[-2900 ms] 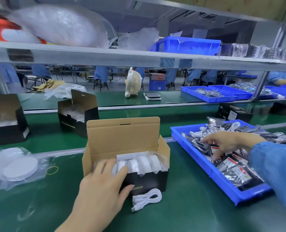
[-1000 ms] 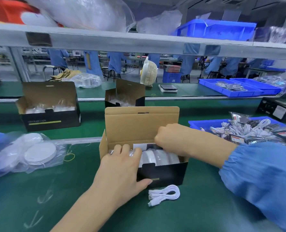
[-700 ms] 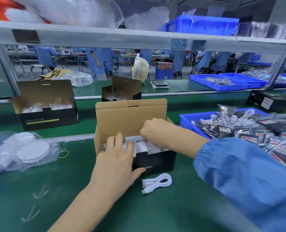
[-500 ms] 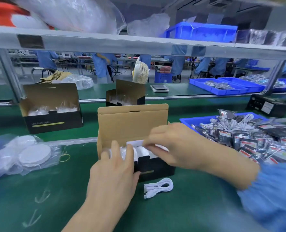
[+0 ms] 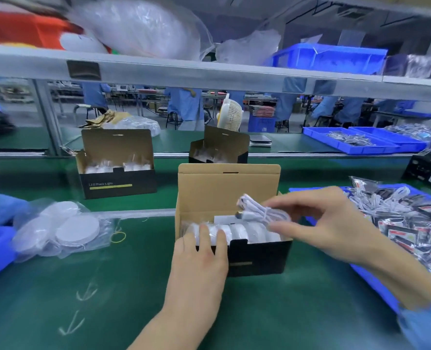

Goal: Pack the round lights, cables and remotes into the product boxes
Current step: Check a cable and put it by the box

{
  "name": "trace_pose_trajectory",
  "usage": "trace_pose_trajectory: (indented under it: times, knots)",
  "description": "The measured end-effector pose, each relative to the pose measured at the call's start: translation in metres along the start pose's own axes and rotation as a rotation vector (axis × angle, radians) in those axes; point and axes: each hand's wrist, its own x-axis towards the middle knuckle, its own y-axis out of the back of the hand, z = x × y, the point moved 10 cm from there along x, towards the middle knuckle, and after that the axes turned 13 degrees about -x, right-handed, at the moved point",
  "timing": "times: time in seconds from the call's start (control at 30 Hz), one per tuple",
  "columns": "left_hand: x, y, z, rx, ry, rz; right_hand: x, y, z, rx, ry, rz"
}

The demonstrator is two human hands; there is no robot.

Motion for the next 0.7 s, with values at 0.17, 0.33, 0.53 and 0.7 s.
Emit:
trace_pose_trajectory:
  times: [0.17,0.33,0.53,0.7]
  knots:
    - [-0.006,0.019,0.025,0.01,-0.065,0.178,0.063,-0.079,-0.004,-0.346,-0.15,-0.124]
    - [-0.035,0.089,-0.003,-0.555,-0.28,0.645,0.066,-0.135,-0.021,-0.515,-0.016,-0.29]
    - [0.004,0.015,-0.128,-1.389,0.633,0.443,0.045,-0.158,-0.042,-0.465,0.174,-0.515]
    - [0.019,-0.044,-0.118,-1.795,0.583,0.004,0.053,-0.061,-0.039,-0.146,0.206,-0.055]
